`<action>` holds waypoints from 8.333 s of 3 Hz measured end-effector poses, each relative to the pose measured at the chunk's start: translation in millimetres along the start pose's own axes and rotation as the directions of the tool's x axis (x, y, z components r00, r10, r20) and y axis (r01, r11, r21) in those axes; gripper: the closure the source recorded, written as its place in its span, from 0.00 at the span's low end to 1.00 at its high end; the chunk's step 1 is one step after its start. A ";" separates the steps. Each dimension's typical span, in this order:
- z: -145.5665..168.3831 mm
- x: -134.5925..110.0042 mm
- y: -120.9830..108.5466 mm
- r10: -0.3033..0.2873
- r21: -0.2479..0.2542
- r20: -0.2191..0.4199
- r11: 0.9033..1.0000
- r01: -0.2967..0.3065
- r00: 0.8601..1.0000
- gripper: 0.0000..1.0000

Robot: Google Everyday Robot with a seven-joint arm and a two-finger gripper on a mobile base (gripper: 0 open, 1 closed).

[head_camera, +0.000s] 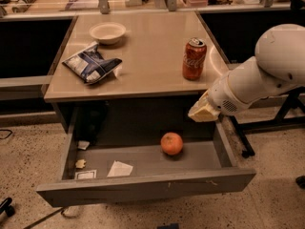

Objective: Pick orange from top drawer and place on counter

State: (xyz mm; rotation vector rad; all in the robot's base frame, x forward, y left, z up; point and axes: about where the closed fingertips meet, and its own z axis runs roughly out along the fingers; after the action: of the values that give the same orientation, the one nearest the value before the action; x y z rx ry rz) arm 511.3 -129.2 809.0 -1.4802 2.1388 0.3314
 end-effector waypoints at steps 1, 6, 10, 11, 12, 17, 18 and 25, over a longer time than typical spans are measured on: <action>11.3 9.9 2.6 -0.019 -0.002 -0.021 1.000 0.019 1.000 1.00; 94.1 65.7 10.3 -0.056 -0.002 0.026 0.998 0.056 0.998 0.43; 164.9 64.3 3.4 -0.043 -0.049 0.145 0.998 0.051 0.988 0.24; 178.9 53.7 5.7 -0.057 -0.072 0.173 0.995 0.070 0.983 0.21; 192.8 42.2 9.8 -0.073 -0.096 0.202 0.991 0.094 0.977 0.31; 125.3 -88.2 22.1 -0.149 -0.198 0.209 0.961 0.191 0.966 1.00; 85.1 -131.1 6.2 -0.157 -0.182 0.205 0.964 0.195 0.966 1.00; 95.5 -217.7 -101.5 -0.179 0.046 0.375 0.984 0.175 0.910 1.00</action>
Offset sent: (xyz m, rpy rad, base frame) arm -0.0077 -0.0062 -0.0642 -0.0766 0.0079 0.0639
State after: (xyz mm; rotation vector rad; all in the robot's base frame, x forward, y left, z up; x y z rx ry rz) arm 690.3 51.5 855.0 -1.4553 1.6875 0.4936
